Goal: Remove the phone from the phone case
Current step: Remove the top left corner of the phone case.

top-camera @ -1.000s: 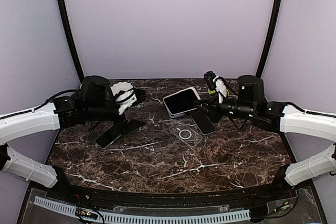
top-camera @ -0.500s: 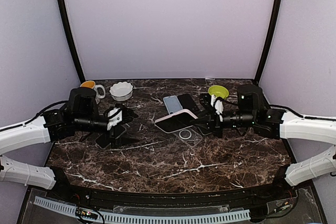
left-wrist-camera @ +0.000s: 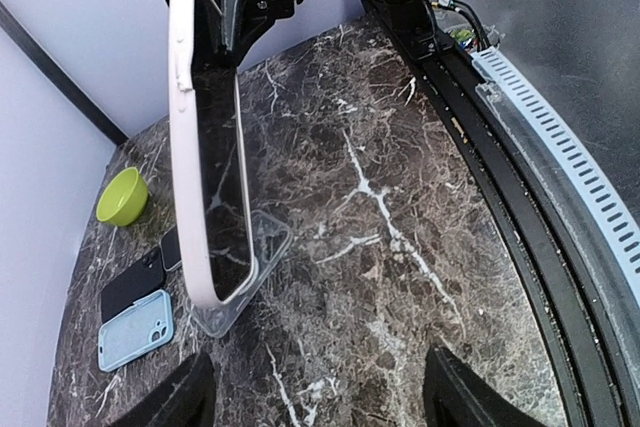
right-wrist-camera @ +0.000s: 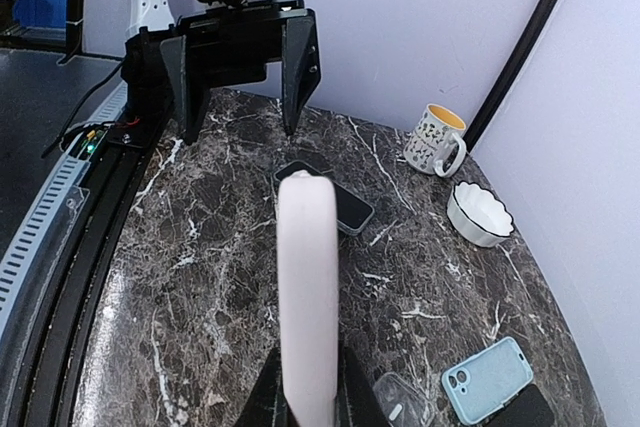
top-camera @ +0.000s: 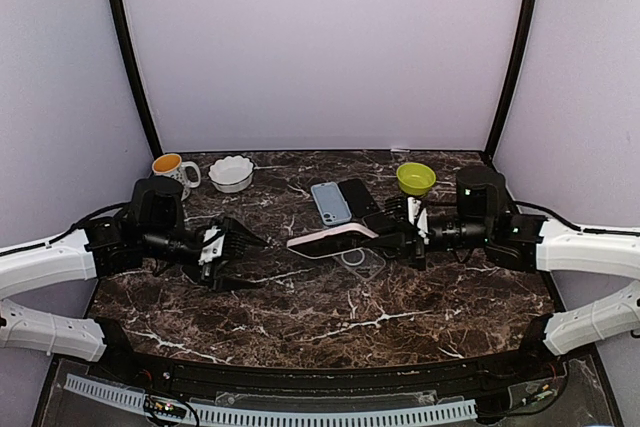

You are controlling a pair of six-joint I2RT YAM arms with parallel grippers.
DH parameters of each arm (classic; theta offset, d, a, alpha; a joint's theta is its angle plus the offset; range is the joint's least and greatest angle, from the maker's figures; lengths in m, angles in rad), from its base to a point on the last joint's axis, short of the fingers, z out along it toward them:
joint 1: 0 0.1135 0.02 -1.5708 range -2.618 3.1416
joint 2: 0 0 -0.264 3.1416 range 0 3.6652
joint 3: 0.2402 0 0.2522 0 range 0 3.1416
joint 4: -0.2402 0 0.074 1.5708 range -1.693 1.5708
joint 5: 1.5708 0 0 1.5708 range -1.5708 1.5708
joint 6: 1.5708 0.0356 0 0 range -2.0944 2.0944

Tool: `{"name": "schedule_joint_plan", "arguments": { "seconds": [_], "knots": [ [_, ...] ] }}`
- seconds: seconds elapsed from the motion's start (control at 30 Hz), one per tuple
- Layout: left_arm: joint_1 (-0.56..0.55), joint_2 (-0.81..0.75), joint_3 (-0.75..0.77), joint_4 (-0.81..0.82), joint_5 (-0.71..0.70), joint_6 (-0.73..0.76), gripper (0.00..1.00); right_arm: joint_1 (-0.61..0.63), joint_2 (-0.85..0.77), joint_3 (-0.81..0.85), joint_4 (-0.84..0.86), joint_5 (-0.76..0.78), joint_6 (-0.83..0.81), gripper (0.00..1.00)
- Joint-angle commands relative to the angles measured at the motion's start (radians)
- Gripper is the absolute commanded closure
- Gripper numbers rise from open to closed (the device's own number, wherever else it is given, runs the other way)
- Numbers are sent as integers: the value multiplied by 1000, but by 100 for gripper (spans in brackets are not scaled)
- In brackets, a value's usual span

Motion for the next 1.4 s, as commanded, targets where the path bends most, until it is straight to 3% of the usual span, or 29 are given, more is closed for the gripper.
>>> {"name": "schedule_joint_plan", "arguments": {
  "seconds": [0.0, 0.5, 1.37],
  "knots": [
    [3, -2, -15, 15, 85, 52, 30, 26, 8, 64, 20, -52, -103, 100],
    [-2, 49, -29, 53, 203, 98, 52, 89, 41, 124, -14, -169, -171, 100],
    [-66, 68, -37, 52, 227, 121, 70, 142, 63, 155, -1, -141, -191, 100]
  ]
}}
